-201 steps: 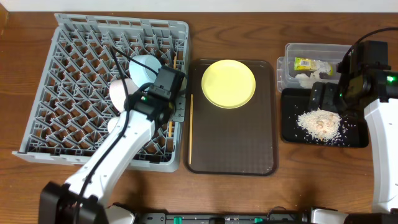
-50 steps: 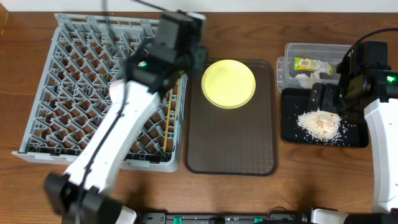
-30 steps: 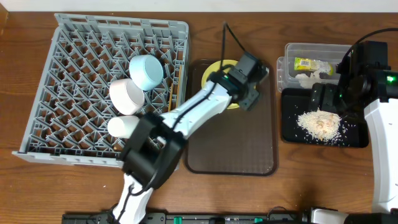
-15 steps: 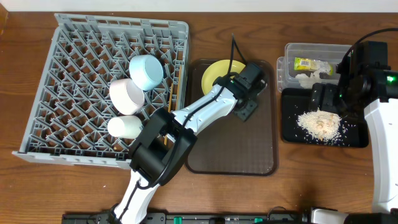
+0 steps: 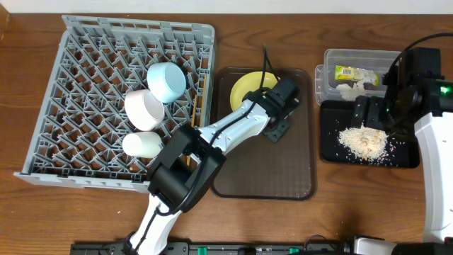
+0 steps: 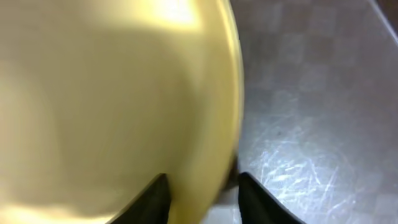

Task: Sort waste into correct bins and load items into the dishwasher
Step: 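Grasp the yellow plate edge with the left gripper and lift it, then stand the yellow plate upright in the dish rack with the left gripper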

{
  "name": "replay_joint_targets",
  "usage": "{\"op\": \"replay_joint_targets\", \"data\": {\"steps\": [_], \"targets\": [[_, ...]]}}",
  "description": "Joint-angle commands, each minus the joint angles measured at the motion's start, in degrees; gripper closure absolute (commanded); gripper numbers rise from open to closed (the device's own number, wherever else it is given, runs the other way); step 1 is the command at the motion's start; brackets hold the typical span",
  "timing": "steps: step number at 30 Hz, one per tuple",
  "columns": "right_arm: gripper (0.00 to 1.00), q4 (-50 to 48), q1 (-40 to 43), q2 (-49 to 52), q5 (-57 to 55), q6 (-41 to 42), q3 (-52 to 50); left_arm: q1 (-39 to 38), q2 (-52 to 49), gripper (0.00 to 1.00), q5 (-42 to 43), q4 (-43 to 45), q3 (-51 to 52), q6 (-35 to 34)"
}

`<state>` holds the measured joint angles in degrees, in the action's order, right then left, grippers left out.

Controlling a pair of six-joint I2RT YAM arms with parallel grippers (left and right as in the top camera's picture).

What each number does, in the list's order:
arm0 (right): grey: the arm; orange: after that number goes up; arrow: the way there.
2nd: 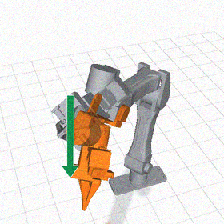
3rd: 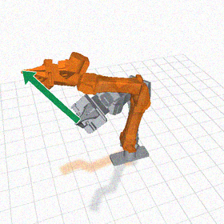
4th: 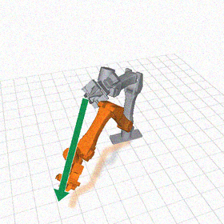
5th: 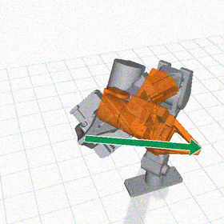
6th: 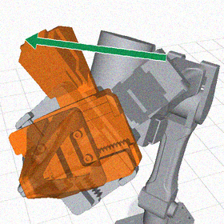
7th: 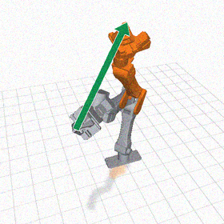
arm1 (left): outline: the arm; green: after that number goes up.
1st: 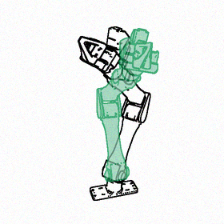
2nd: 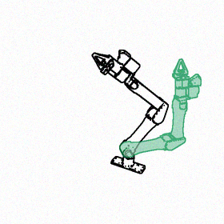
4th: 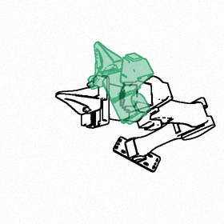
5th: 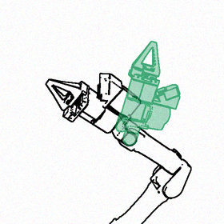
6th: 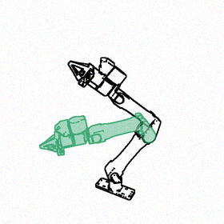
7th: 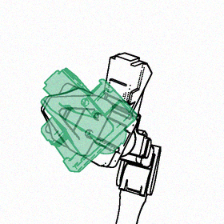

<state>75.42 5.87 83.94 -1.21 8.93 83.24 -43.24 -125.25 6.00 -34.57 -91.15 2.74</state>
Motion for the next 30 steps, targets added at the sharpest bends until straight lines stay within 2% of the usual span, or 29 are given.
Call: {"op": "replay_joint_targets", "data": {"steps": [1, 10, 21, 30], "targets": [[0.01, 0.1, 0.9, -0.3, 0.2, -0.4, 0.3, -0.5, -1.0, 0.74, 1.1, -2.3, 2.2, -1.4], [0.01, 0.1, 0.9, -0.3, 0.2, -0.4, 0.3, -3.2, 0.9, 0.94, 2.6, -2.7, 1.9, -1.5], [0.01, 0.1, 0.9, -0.3, 0.2, -0.5, 0.3, -3.8, 11.7, 0.94, 2.3, -2.7, 1.6, -1.5], [0.01, 0.2, 0.9, -0.3, 0.2, -0.4, 0.3, 1.5, 26.1, 0.94, 2.4, -2.4, 1.6, -1.5]]}}
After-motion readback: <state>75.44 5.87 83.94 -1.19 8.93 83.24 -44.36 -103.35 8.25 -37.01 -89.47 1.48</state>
